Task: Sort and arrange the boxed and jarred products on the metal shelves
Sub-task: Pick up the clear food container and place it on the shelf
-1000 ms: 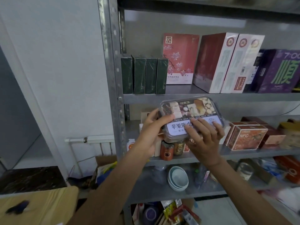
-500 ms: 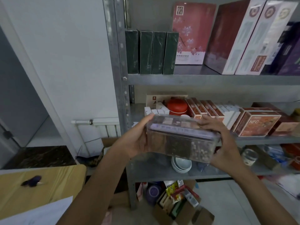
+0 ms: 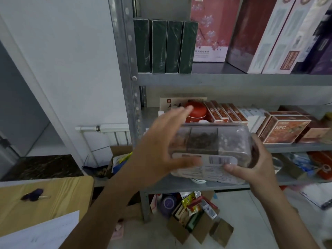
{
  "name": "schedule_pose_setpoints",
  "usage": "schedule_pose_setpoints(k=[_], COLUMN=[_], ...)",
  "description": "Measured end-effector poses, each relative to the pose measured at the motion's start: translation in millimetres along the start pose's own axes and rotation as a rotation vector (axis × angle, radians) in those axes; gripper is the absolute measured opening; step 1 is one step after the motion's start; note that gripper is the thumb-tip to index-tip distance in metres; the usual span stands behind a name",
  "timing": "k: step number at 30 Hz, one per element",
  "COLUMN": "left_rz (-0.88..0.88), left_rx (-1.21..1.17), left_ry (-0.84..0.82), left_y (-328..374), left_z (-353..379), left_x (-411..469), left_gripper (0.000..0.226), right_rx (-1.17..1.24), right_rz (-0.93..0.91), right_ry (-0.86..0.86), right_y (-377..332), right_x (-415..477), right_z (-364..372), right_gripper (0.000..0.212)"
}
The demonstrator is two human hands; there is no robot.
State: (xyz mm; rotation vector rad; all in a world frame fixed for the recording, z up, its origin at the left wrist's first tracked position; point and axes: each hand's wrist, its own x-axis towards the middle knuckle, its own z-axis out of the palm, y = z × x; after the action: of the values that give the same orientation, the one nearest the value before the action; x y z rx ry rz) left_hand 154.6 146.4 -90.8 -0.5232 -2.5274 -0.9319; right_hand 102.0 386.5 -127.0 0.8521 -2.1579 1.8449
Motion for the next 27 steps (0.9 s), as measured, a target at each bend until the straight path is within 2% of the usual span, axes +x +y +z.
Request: schedule_pose_setpoints(k=[3,7,9,11,13,15,17,21,23,25,27], left_rz=[0.065,0.025,-0.040,-0.120,-0.136,-0.121,-0.113,-0.160,-0.196,-0.211,-0.202], left_rx=[0.139,-0.048,-0.220,-0.509,-0.789,-0.946,-0.990,-0.909,-0.891,-0.896,-0.908], left_ry=[-0.127,-0.046,0.010,0.058,0.105,0.111,0.102,0.130,0.182,0.239,0.269], left_y=[9.6,8.2,3.6,-4.0,-13.1,-18.6,-22.5,-17.5,-17.3,-22.3,-27.7], left_z=[12.4,15.0,13.4,11.4,9.9,11.3,16.7,15.0,12.7,14.0,14.5], left_x=[8.6,10.4,11.6,11.4,9.2,6.2,-0.6,4.0,6.7,6.0,1.6], left_gripper=[0.113,0.090,0.082,0.080,0.081,0.083,0.086,0.070,0.081,0.087,0.075], right_rx=[-0.148,-0.234,-0.214,-0.082,0.103,0.151,0.121,0.010,-0.089,-0.288,-0.520], right_rz=[-0.076,-0.101,-0.177,-0.175,-0.028,0.121,0.187,0.037,-0.055,-0.160,-0.273], right_ry=[-0.094,-0.127,-0.029,0.059,-0.007,-0.130,-0.158,0.117,0.218,0.302,0.344], right_y=[-14.8,-23.7,-23.7,-17.2,-10.6,-6.5,-5.0,-9.6,-12.5,-12.5,-10.9], right_x=[4.3,10.4,13.6,12.1,3.8,-6.4,-10.8,-6.3,-4.4,-0.4,6.1], right_z=[5.6,11.0,13.2,15.9,24.2,35.7,44.3,48.5,43.7,34.5,24.2], right_gripper=[0.065,0.074,0.092,0.110,0.124,0.135,0.125,0.081,0.074,0.077,0.074])
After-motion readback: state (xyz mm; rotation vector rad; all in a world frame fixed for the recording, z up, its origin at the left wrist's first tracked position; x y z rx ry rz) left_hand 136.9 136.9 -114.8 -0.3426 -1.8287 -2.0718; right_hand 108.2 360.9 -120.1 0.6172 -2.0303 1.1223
